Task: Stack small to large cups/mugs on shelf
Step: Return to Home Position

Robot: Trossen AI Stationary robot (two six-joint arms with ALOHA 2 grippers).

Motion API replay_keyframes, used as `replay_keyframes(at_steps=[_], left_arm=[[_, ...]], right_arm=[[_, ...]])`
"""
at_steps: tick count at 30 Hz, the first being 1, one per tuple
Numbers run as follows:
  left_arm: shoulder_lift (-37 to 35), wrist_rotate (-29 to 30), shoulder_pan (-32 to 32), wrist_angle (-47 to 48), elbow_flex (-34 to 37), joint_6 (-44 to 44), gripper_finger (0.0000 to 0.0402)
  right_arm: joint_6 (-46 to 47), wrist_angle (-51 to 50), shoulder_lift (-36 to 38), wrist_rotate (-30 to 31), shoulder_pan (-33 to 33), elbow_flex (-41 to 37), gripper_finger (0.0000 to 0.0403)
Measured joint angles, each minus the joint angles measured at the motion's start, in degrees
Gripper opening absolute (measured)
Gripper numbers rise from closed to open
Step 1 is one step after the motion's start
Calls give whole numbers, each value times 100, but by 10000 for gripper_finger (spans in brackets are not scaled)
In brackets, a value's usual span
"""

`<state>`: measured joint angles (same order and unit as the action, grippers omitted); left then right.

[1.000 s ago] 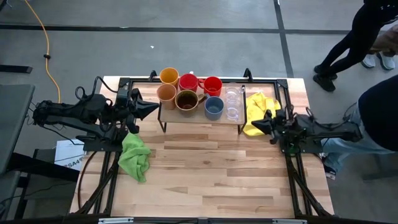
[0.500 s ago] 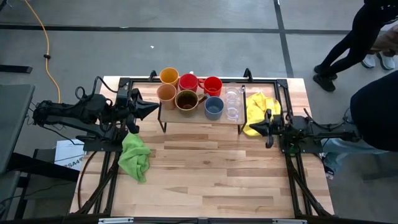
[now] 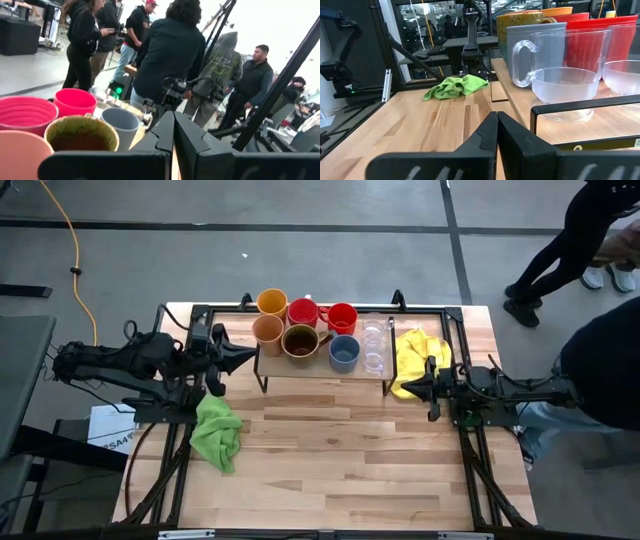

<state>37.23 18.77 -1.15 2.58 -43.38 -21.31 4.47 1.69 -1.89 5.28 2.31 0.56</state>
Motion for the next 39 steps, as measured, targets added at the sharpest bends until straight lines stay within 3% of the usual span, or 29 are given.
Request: replay_keyframes(at_steps=[5,12,16,20,27,35,39], left_arm=[[-270,-80,0,-37,627,-152,0],[-1457,-144,2,-1975,2440,-322,0],[-2086,-140,2,-2548,3125,-256,0],[-2673,-159,2,-2393,3467,-254,0],[-3728,-186,2,-911,3514,-299,0],[-3685,-529,2,-558,3783,-476,0],[-3688,-706,0,-906,4213,-672,0]], right_arm=[[0,-2,0,-2,0,-2,0],[0,-7,0,-22,0,-2,0],[0,-7,0,-22,0,-2,0],[0,-7,0,-22,0,-4,0],[0,-7,0,-20,0,-4,0],[0,-7,0,-15,0,-4,0],[0,-7,-2,-15,0,-4,0]])
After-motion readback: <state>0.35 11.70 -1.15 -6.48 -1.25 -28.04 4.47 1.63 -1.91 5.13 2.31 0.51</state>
